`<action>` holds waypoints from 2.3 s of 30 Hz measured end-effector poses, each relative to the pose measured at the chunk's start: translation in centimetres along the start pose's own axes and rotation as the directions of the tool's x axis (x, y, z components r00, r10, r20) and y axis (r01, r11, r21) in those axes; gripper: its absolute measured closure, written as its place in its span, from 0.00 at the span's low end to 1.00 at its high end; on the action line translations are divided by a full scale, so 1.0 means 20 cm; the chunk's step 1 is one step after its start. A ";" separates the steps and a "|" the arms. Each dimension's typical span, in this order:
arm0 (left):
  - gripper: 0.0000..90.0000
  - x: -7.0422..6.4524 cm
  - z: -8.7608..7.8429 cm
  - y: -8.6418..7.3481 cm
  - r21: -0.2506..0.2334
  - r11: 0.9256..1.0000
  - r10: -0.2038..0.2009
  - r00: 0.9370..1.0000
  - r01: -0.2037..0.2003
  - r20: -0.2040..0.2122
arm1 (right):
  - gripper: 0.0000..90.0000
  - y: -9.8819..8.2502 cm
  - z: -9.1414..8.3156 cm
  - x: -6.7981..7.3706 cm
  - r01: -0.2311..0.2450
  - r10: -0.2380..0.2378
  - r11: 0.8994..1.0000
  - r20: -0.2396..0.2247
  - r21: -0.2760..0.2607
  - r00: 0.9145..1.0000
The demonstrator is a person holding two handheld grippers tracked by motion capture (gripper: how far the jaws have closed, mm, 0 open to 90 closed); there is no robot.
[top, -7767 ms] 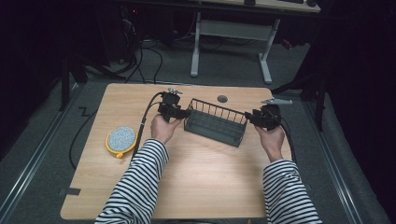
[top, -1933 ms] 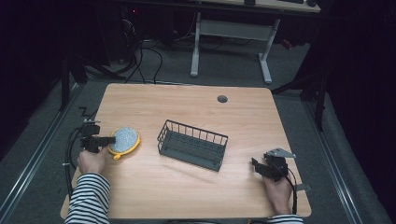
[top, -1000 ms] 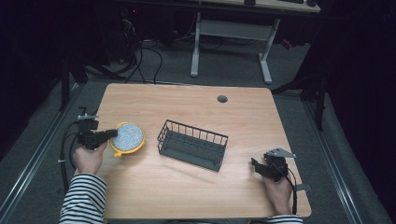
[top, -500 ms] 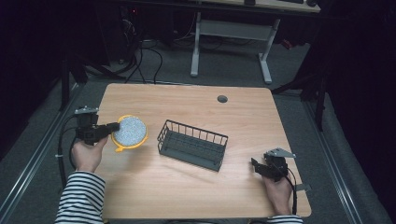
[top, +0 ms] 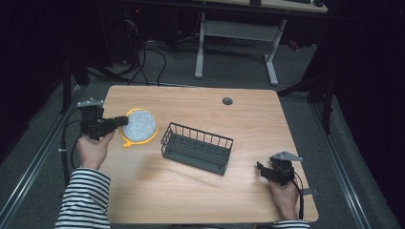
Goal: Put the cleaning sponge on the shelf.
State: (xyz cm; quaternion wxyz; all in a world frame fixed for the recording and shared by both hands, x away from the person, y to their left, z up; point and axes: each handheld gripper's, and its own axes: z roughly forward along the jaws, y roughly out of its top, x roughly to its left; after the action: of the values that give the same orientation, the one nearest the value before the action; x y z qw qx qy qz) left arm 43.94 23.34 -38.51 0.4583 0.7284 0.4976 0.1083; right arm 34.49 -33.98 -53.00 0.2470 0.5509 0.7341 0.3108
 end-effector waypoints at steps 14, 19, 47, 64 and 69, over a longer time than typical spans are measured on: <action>0.93 -0.13 0.10 0.12 0.025 0.999 0.045 0.996 -0.047 0.083 | 0.42 0.00 0.00 0.00 -0.001 0.001 1.000 0.000 0.000 1.000; 0.93 -0.17 0.14 0.15 0.036 0.997 0.059 0.993 -0.063 0.101 | 0.42 0.00 0.00 0.00 0.000 0.000 1.000 -0.001 0.000 1.000; 0.93 -0.50 0.44 0.25 0.104 0.974 0.177 0.960 -0.203 0.217 | 0.42 0.00 0.00 0.00 0.003 -0.003 1.000 -0.004 0.000 1.000; 0.93 -0.53 0.56 0.22 0.141 0.961 0.202 0.952 -0.238 0.229 | 0.42 0.00 0.00 0.00 0.004 -0.004 1.000 -0.005 -0.001 1.000; 0.93 -0.54 0.59 0.21 0.149 0.956 0.214 0.949 -0.252 0.230 | 0.42 0.00 0.00 0.00 0.003 -0.003 1.000 -0.005 0.000 1.000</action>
State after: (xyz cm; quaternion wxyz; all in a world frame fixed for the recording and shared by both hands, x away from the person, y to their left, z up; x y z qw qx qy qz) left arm 48.61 7.50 -38.64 0.4260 0.8274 0.3640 0.0393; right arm 34.54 -33.97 -53.01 0.2455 0.5489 0.7356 0.3120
